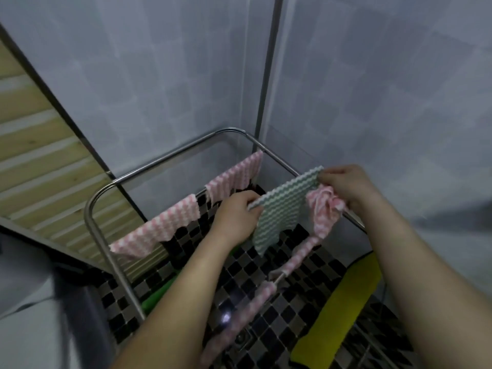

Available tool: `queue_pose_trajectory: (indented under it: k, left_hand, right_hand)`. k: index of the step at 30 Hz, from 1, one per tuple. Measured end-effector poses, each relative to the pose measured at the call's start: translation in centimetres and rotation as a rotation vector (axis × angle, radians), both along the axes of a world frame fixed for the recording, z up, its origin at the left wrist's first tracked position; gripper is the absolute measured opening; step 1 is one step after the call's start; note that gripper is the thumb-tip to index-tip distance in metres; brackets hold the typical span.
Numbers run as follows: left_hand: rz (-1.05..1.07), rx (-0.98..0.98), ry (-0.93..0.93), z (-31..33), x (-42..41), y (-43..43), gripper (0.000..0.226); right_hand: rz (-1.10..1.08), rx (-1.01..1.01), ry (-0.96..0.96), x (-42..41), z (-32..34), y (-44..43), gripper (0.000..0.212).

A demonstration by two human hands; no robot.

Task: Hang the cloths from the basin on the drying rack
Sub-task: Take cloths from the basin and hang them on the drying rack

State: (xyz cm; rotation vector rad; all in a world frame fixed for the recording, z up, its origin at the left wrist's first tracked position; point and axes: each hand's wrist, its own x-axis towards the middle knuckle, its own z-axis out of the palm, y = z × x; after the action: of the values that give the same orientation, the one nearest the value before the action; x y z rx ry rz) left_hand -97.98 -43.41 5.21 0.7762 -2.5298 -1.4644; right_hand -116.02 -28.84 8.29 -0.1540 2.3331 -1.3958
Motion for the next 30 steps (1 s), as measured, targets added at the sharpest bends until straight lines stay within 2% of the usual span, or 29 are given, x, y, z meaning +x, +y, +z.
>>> queue_pose_trajectory:
  k: [4, 6, 8, 10, 12, 15, 17, 23, 27, 30]
  left_hand:
    - [0.21, 0.138, 0.125, -0.8, -0.8, -1.2, 0.008]
    - [0.301, 0.162, 0.137, -1.5, -1.3, -1.9, 0.008]
    - [0.352, 0.101, 0.092, -2.1, -1.4, -2.5, 0.009]
    - [0.349, -0.014, -0.019, -2.8, -1.3, -2.8, 0.019]
    - [0.313, -0.134, -0.116, -3.0, -0.8, -2.8, 0.03]
    - [0.244, -0.199, -0.13, -2.7, 0.1, -2.3, 0.023]
    - [0.169, -0.204, -0.143, -2.5, 0.6, -1.5, 0.021]
    - [0.055, -0.34, -0.075, -3.3, 1.0, -0.3, 0.023]
    - [0.039, -0.387, 0.01, -4.1, 1.5, -0.2, 0.026]
    - [0.021, -0.415, 0.046, -4.4, 1.7, -0.1, 0.032]
  right_hand:
    - [-0.049, -0.121, -0.046, -1.1, -0.7, -2.0, 0.011]
    - [-0.046, -0.136, 0.007, -1.6, -1.2, -3.6, 0.015]
    - [-0.032, -0.086, 0.108, -1.8, -2.0, -5.0, 0.006]
    - [-0.021, 0.015, 0.203, -1.8, -2.4, -5.5, 0.012]
    - [0.063, 0.19, 0.268, -1.8, -2.3, -4.9, 0.006]
    - [0.254, 0.456, 0.24, -1.6, -1.7, -3.6, 0.029]
    - [0.304, 0.553, 0.186, -1.0, -1.9, -3.5, 0.035]
    - [0.12, 0.311, -0.012, -0.2, -5.2, -4.6, 0.03]
    - [0.039, 0.252, -0.003, -0.7, -6.4, -4.7, 0.025]
    - [0.021, 0.242, 0.073, -1.2, -6.7, -4.5, 0.025]
